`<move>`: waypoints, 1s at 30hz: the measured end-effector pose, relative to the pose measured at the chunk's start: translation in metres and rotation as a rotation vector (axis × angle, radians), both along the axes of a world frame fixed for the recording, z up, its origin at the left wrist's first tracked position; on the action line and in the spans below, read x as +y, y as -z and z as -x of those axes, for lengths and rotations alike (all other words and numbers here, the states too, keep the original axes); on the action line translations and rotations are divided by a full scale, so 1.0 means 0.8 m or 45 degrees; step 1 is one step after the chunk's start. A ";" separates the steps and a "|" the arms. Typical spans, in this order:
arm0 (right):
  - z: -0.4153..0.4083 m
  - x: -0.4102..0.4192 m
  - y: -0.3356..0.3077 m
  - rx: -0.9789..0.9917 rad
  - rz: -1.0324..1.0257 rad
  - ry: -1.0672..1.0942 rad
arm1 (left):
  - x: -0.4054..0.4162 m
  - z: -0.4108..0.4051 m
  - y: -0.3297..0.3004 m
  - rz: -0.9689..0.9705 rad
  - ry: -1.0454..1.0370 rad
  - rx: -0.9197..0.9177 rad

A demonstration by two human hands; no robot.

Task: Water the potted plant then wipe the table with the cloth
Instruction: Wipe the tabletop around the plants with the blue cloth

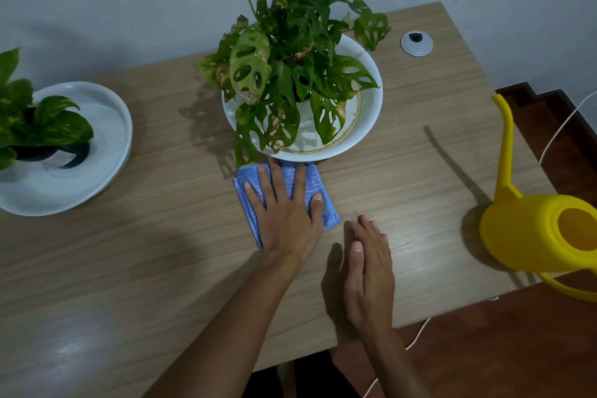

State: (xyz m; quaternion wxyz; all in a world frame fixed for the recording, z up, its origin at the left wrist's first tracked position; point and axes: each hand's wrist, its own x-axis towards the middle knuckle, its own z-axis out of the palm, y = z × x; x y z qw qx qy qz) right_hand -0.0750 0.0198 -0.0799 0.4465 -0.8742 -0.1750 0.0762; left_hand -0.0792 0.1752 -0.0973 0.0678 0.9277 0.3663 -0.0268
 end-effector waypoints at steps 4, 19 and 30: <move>-0.002 -0.006 -0.002 0.004 -0.115 0.030 | -0.016 -0.011 0.000 0.009 -0.017 -0.028; -0.008 -0.055 0.004 -0.007 -0.185 0.232 | -0.062 -0.050 -0.001 0.061 -0.045 -0.009; -0.060 0.007 -0.032 -0.210 0.264 -0.047 | -0.033 0.009 -0.037 0.208 -0.074 -0.268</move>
